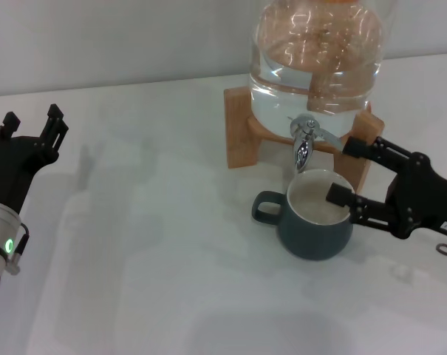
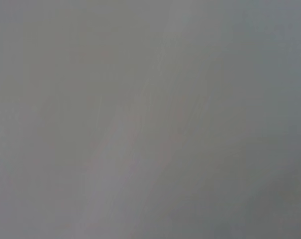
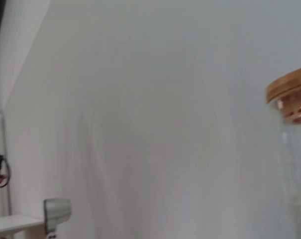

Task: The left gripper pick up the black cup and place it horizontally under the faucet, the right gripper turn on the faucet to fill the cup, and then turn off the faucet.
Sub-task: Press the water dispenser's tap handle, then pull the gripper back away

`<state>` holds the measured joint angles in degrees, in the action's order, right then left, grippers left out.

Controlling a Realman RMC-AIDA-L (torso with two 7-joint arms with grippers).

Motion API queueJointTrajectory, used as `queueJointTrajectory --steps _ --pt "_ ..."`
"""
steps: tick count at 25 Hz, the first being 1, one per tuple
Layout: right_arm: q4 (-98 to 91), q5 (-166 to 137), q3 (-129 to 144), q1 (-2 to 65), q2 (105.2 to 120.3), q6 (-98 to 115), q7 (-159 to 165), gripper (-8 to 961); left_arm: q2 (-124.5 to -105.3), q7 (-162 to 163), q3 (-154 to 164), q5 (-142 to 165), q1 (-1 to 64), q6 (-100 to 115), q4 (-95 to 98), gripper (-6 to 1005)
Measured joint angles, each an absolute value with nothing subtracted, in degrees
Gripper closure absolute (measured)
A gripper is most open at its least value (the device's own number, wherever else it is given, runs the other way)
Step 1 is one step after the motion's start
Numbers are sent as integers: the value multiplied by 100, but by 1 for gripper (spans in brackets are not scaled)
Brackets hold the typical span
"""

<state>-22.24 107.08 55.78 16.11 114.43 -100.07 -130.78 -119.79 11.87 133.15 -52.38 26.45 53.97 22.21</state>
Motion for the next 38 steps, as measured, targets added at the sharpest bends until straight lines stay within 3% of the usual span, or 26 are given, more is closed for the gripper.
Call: queueJointTrajectory --steps 38 --pt "-2180 10576 5279 1734 11468 -9554 -13108 126 -11980 1317 13289 -5238 2647 5396 2200 239"
